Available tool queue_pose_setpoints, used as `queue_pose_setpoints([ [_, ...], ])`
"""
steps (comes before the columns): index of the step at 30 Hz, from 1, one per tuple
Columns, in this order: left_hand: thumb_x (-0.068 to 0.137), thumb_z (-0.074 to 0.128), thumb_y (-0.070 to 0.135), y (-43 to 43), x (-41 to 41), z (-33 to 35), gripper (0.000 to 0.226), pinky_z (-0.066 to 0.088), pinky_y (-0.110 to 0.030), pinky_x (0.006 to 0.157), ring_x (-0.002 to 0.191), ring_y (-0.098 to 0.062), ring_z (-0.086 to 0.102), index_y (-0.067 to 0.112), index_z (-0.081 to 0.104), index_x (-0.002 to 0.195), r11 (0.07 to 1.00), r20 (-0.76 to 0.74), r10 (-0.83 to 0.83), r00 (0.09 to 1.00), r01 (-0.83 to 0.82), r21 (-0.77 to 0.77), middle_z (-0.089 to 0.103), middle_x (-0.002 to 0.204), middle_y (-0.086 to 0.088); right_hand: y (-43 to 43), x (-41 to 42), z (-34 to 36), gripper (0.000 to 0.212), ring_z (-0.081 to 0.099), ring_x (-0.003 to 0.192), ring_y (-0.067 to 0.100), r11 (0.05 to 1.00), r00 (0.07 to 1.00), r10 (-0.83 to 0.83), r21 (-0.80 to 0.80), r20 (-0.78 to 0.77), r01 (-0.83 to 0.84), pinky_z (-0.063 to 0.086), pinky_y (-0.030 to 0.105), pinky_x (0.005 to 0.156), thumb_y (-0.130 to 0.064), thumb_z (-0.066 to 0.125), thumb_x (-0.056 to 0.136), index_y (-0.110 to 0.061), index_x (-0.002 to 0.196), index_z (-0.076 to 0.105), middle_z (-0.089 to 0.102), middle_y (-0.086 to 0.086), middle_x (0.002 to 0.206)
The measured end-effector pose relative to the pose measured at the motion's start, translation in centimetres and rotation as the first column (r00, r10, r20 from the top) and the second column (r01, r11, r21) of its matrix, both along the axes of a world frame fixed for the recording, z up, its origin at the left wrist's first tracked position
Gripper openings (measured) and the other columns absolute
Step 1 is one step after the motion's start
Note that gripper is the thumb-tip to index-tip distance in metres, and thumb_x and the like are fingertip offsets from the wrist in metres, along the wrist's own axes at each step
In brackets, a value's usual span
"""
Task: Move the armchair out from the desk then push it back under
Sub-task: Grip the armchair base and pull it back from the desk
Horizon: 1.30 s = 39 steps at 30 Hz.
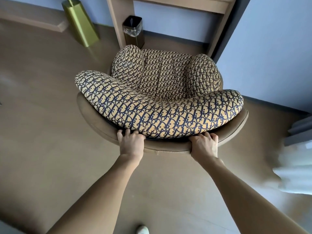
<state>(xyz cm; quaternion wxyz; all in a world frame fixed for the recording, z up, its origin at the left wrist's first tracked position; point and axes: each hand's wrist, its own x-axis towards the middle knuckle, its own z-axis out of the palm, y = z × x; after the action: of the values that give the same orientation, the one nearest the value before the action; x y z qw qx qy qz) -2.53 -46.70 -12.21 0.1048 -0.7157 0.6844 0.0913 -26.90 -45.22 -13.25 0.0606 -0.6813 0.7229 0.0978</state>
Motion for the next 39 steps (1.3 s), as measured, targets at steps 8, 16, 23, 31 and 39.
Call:
queue_pose_setpoints([
  [8,0.091,0.057,0.009,-10.2,0.3,0.0,0.038,0.021,-0.051,0.114,0.128,-0.025,0.044,0.035,0.072,0.113,1.000,-0.010,-0.018,1.000,0.018,-0.010,0.067,0.117,0.005,-9.7,0.4,-0.4,0.023,0.055,0.096,0.024,0.999,0.999,-0.028,-0.020,-0.017,0.027,0.029,0.042,0.099,-0.019,0.056,0.077,-0.030,0.090,0.070,0.069,-0.006,0.084],
  [16,0.091,0.056,0.008,-19.1,0.0,0.1,0.035,0.023,-0.052,0.113,0.127,-0.026,0.045,0.031,0.074,0.109,0.999,-0.016,-0.042,0.999,0.041,-0.031,0.069,0.114,0.003,-18.6,0.4,-0.1,0.028,0.054,0.098,0.022,0.999,0.999,-0.034,0.000,-0.043,0.034,0.029,0.043,0.099,-0.017,0.055,0.076,-0.032,0.095,0.069,0.069,-0.008,0.088],
  [23,0.090,0.055,0.005,-24.8,-1.1,-0.6,0.030,0.025,-0.051,0.111,0.123,-0.026,0.047,0.025,0.074,0.104,0.996,-0.016,-0.040,0.999,0.038,-0.077,0.070,0.106,0.002,-24.5,-0.6,-0.4,0.033,0.053,0.104,0.020,0.999,0.995,-0.038,-0.010,-0.089,0.037,0.030,0.040,0.098,-0.020,0.056,0.079,-0.037,0.105,0.067,0.069,-0.010,0.098],
  [31,0.092,0.057,0.009,-29.1,-1.5,-1.0,0.024,0.029,-0.049,0.105,0.115,-0.025,0.050,0.024,0.075,0.100,0.992,-0.006,-0.048,0.999,0.047,-0.115,0.072,0.100,0.002,-28.6,-0.8,-0.5,0.033,0.052,0.103,0.020,0.999,0.995,-0.048,-0.020,-0.093,0.047,0.031,0.040,0.097,-0.019,0.059,0.080,-0.037,0.106,0.067,0.069,-0.008,0.100],
  [39,0.089,0.055,0.003,-32.6,-0.6,-1.0,0.035,0.029,-0.047,0.100,0.113,-0.024,0.050,0.027,0.073,0.107,0.988,0.005,-0.084,0.996,0.084,-0.130,0.072,0.101,0.002,-31.6,-0.1,-0.7,0.033,0.052,0.103,0.020,0.998,0.993,-0.065,-0.028,-0.100,0.063,0.032,0.041,0.096,-0.018,0.057,0.079,-0.035,0.106,0.067,0.068,-0.008,0.097],
])
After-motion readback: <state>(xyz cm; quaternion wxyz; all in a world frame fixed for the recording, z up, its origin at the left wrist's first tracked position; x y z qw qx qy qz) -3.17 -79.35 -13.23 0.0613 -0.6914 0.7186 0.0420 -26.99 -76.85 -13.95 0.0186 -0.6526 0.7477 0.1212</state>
